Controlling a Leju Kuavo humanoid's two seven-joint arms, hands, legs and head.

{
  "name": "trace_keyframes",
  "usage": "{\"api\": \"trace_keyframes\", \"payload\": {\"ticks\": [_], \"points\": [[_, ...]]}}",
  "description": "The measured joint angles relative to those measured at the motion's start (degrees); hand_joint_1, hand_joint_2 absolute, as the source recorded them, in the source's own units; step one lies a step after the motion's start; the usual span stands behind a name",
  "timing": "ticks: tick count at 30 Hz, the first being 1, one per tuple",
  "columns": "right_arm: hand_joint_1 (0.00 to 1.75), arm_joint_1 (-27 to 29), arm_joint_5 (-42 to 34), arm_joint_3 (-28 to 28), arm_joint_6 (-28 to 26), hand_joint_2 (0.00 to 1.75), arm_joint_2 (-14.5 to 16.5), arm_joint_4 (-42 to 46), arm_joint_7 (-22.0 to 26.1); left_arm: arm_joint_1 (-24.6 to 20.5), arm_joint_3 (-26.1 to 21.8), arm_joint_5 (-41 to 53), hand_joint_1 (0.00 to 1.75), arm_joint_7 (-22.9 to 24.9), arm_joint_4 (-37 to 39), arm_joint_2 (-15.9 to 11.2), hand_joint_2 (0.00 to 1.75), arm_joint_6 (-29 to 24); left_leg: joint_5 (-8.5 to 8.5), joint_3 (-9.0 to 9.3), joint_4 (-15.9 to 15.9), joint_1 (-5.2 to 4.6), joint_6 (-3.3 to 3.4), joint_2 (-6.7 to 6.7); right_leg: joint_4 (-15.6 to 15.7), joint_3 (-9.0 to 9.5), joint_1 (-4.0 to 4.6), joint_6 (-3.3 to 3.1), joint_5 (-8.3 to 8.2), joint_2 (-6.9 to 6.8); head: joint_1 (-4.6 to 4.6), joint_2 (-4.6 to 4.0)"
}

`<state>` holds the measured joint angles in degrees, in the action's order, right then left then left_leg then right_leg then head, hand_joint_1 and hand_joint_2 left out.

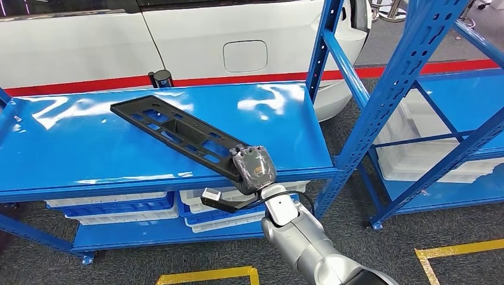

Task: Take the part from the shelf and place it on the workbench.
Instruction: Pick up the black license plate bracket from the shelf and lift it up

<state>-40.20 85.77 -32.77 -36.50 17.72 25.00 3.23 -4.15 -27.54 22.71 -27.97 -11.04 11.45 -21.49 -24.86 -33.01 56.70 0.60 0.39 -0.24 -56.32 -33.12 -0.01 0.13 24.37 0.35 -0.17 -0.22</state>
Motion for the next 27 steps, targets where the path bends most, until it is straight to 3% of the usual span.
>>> {"api": "trace_keyframes", "payload": {"ticks": [8,12,22,26,27], "points": [[1.75,0.0,-0.5,0.8,-0.4,1.75,-0.4,2.4,1.0,0.0,-0.1,-0.1,0.0,-2.6,0.0,0.0,0.0,-0.1,0.01,-0.03,0.0,0.0,0.0,0.0,0.0,-0.02,0.0,0.0,0.0,-0.02,-0.01,0.0],[1.75,0.0,-1.1,1.3,-0.8,1.75,-0.9,5.5,2.0,0.0,-0.4,-0.3,0.0,-3.9,0.0,0.0,1.75,-0.9,0.01,-0.07,0.0,0.0,0.0,-0.01,0.0,-0.04,0.0,0.0,0.0,-0.02,-0.01,0.0],[1.75,0.0,-1.6,1.8,-0.9,1.75,-2.4,14.9,3.5,0.0,-1.4,-0.4,0.0,-5.8,0.0,0.0,1.75,-2.4,0.01,-0.27,0.0,0.0,0.0,-0.01,0.0,-0.25,-0.01,0.0,0.0,-0.01,-0.01,0.0],[1.75,0.0,-1.7,1.8,-0.3,1.75,-3.3,20.6,3.7,0.0,-1.4,0.0,0.0,-6.6,0.0,0.0,0.0,-2.9,0.01,-0.34,0.0,0.0,0.0,-0.01,0.0,-0.34,0.0,-0.01,-0.01,-0.01,-0.01,0.0],[1.75,0.0,-1.8,1.8,0.0,1.75,-3.6,22.0,3.7,0.0,-1.4,0.1,0.0,-6.7,0.0,0.0,0.44,-2.6,0.01,-0.35,0.0,0.0,0.0,-0.01,0.0,-0.34,0.0,-0.01,-0.01,-0.01,-0.01,0.0]]}}
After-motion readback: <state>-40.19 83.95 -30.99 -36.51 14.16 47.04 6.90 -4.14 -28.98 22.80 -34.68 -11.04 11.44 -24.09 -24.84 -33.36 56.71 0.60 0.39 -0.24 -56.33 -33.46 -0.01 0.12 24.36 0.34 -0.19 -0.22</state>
